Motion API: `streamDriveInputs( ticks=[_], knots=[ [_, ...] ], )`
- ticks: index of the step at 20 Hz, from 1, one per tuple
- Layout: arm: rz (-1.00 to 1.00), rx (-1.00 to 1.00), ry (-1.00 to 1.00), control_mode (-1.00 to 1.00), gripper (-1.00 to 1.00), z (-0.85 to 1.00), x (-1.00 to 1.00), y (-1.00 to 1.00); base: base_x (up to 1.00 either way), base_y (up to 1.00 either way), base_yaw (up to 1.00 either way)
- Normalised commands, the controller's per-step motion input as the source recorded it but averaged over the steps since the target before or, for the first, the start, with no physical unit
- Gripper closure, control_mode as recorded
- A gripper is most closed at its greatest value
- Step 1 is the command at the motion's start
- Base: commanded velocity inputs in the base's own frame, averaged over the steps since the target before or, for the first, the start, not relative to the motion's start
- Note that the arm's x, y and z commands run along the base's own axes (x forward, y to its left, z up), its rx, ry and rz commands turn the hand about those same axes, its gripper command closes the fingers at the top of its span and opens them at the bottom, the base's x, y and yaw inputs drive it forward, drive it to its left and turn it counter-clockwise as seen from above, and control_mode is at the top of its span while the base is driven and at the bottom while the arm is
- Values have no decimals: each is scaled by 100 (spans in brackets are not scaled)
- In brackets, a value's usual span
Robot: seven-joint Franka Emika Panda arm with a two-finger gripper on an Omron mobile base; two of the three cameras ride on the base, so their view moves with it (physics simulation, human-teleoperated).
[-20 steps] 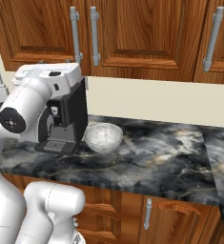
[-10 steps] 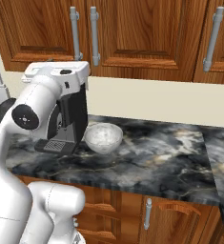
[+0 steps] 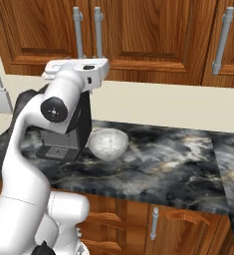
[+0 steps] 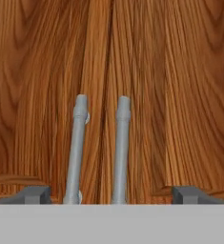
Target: Open the cabinet. Pick the apple and peach from the cabinet and place them into the bowl. Then close the cabinet.
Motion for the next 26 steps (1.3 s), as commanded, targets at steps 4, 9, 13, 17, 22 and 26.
streamDriveInputs(
  ticks=[4, 9, 13, 17, 22, 26],
  knots=[
    [0, 0, 0, -100, -100, -1, 60, -4, 0, 0, 0],
    [0, 0, 0, -100, -100, -7, 59, 0, 0, 0, 0],
    [0, 0, 0, -100, -100, -2, 76, 0, 0, 0, 0],
    [0, 0, 3, -100, -100, 0, 92, 0, 0, 0, 0],
    [0, 0, 5, -100, -100, -1, 99, -4, 0, 0, 0],
    [5, 0, 7, -100, -100, -15, 100, -18, 0, 0, 0]
  ],
)
